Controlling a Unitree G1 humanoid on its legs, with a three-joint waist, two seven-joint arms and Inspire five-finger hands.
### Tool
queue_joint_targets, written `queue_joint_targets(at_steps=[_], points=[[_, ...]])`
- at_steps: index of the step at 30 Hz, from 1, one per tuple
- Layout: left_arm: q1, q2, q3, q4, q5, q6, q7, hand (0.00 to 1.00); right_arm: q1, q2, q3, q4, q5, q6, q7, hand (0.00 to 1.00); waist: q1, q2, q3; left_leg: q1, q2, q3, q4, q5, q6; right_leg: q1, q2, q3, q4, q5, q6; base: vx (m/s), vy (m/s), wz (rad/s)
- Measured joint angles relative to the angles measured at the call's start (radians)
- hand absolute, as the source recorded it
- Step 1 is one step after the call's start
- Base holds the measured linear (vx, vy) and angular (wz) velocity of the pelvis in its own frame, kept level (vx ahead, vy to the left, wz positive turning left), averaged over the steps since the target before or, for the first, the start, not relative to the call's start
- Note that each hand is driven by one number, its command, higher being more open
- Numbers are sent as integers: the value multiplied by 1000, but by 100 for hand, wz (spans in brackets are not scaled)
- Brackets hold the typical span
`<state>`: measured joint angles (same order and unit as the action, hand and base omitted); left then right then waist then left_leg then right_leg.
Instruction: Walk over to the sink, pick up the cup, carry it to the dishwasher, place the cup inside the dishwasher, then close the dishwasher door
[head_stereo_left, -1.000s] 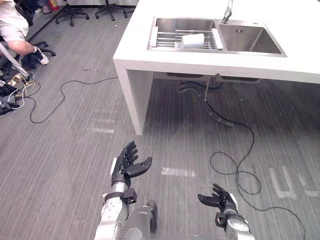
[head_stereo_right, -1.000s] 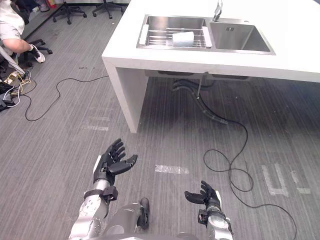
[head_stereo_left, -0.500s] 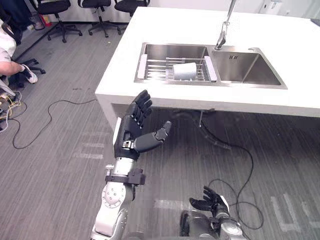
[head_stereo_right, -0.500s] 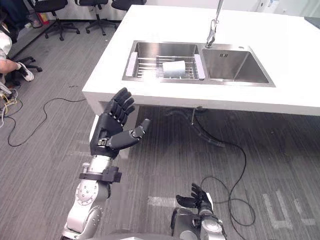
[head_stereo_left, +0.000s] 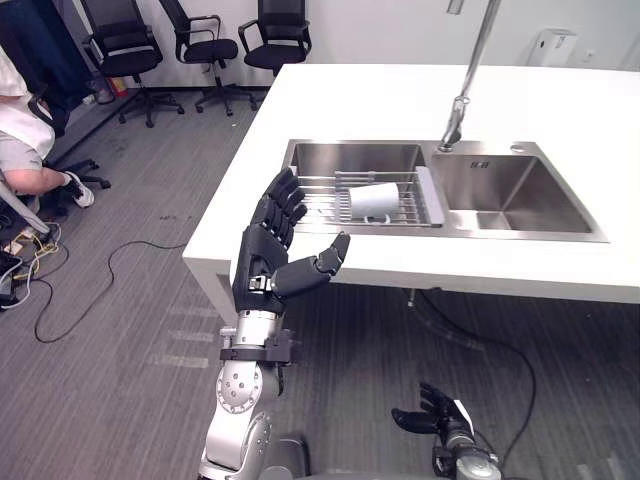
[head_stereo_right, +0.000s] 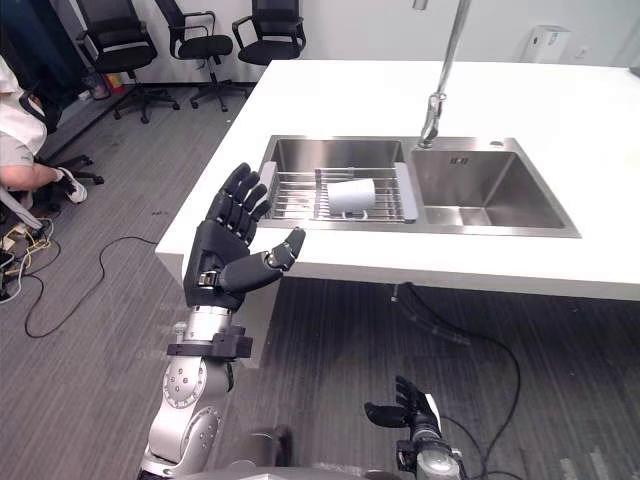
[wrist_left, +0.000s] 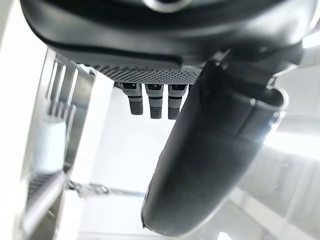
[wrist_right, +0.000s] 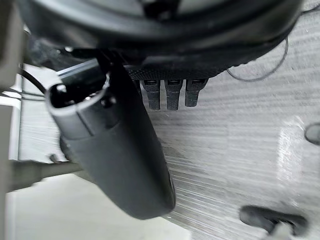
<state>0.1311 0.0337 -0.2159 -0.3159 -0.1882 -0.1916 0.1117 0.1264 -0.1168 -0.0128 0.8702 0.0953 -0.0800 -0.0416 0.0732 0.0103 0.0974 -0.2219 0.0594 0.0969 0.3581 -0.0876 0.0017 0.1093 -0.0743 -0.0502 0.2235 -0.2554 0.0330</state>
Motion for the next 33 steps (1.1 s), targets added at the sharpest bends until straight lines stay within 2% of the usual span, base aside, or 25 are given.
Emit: queue_joint_targets(at_steps=[1,3,4,5,6,7,8,10,11,12,13,14,15,16,18,19,21,25,26,27,28,29,30,31,33], points=[[0,10,2,0,15,2,5,90,-8,0,-1,9,0,0,0,90,3,-10,-2,0,-10,13,6,-15,10,-1,-14,11,-2,2,4,247,113,-17],[0,25,-2,0,30,5,8,90,-9,-1,-2,10,-1,0,0,90,7,-10,-2,18,-12,40,11,-46,15,-9,-21,49,38,1,10,164,99,-41],[-1,38,-10,-1,41,9,9,90,-11,4,0,10,-1,-1,2,90,12,-10,-2,54,-6,63,-5,-70,16,-55,-22,75,164,-5,53,156,111,-56],[-1,51,-23,0,52,10,10,90,-10,9,0,9,-2,-2,4,90,10,-14,-1,91,-4,79,-19,-82,17,-107,-28,83,299,1,112,180,108,-55],[-1,73,-48,-1,62,11,10,90,5,15,0,9,-2,-2,7,90,2,-20,-3,142,-8,89,-41,-98,29,-178,-41,84,482,41,191,157,70,-26],[-1,84,-54,-2,71,11,9,90,12,17,1,11,-3,-2,11,90,-5,-22,-6,163,-9,89,-49,-103,30,-204,-48,80,555,66,207,192,31,-6],[-1,91,-62,-10,80,12,4,90,22,23,1,11,-8,-2,17,90,-16,-23,-8,197,-9,89,-59,-116,33,-248,-61,64,648,51,171,168,-3,0],[-1,86,-69,-47,93,12,3,90,26,35,1,7,-11,-2,23,90,-37,-32,-15,225,-4,88,-77,-131,21,-334,-81,10,678,7,96,223,-71,3],[-2,85,-69,-56,97,12,3,90,26,38,1,6,-11,-2,24,90,-40,-34,-16,230,1,85,-81,-132,16,-352,-82,-3,663,-2,80,298,-195,9],[-2,81,-66,-73,115,13,4,90,26,35,0,2,-13,-1,30,90,-46,-33,-18,246,21,82,-79,-136,-13,-386,-79,-37,586,-25,41,234,-195,7],[-5,79,-63,-75,127,12,7,90,26,35,0,2,-17,-1,32,90,-47,-31,-18,253,32,81,-78,-144,-26,-399,-75,-46,511,-29,32,243,-213,5],[-7,76,-60,-75,134,13,9,90,26,35,0,2,-20,-1,34,90,-47,-41,-24,257,40,79,-72,-149,-36,-401,-71,-48,441,-20,26,225,-203,8],[-12,77,-45,-74,155,13,14,90,29,39,2,0,-22,-1,37,90,-47,-66,-34,256,31,71,-57,-162,-59,-386,-70,-40,251,122,13,307,-271,21],[-19,57,-38,-42,183,23,16,90,31,17,0,11,-23,-2,36,90,-57,-17,-33,263,70,35,-50,-175,-82,-348,-35,-67,233,121,7,306,-257,18],[-23,36,-24,-27,220,38,16,90,31,-1,-1,12,-23,-2,37,90,-52,13,-48,283,99,36,-84,-156,-80,-328,-1,-75,206,116,-12,276,-230,-4],[-42,35,-24,-21,248,44,19,90,32,-10,-3,12,-23,-2,38,90,-54,13,-48,298,106,35,-102,-138,-79,-315,8,-80,202,107,-26,237,-235,-4],[-74,36,-25,-13,270,44,17,90,38,-16,-4,12,-22,-2,38,90,-61,13,-47,296,118,26,-86,-126,-78,-292,19,-95,181,101,-33,113,-159,16],[-153,34,6,61,288,45,28,90,48,-23,-17,12,-7,-3,39,90,-64,10,-25,201,182,20,220,-113,-94,-161,50,-129,80,104,-49,46,-93,22],[-154,38,13,61,288,46,35,90,49,-23,-18,13,-7,-3,39,90,-63,10,-25,190,187,20,253,-112,-91,-147,52,-129,65,104,-55,55,-5,4],[-161,42,28,62,289,46,46,90,48,-20,-20,20,-4,-4,39,90,-61,9,-25,168,181,18,271,-143,-82,-132,52,-129,41,106,-64,38,28,2],[-168,45,36,63,292,46,49,90,46,-21,-21,25,0,-4,39,90,-61,9,-24,154,175,15,263,-158,-77,-129,51,-129,32,110,-63,49,56,2],[-196,57,47,78,307,45,58,90,43,-24,-23,37,2,-4,39,90,-60,8,-23,130,145,1,197,-167,-71,-130,48,-128,21,117,-56,55,89,-2],[-231,72,61,102,313,50,59,90,38,-32,-29,45,2,-4,41,90,-57,20,-21,130,117,-11,69,-132,-67,-135,54,-126,24,121,-41,59,107,-8],[-243,77,72,111,328,51,59,90,36,-33,-27,49,2,-4,42,90,-56,25,-22,145,116,-11,36,-137,-77,-139,55,-119,29,125,-25,82,101,-10],[-279,107,102,153,351,59,59,90,34,-28,-33,55,2,-7,48,90,-59,-5,-8,170,74,-7,-47,-104,-64,-154,37,-75,16,135,-8,89,104,2]])
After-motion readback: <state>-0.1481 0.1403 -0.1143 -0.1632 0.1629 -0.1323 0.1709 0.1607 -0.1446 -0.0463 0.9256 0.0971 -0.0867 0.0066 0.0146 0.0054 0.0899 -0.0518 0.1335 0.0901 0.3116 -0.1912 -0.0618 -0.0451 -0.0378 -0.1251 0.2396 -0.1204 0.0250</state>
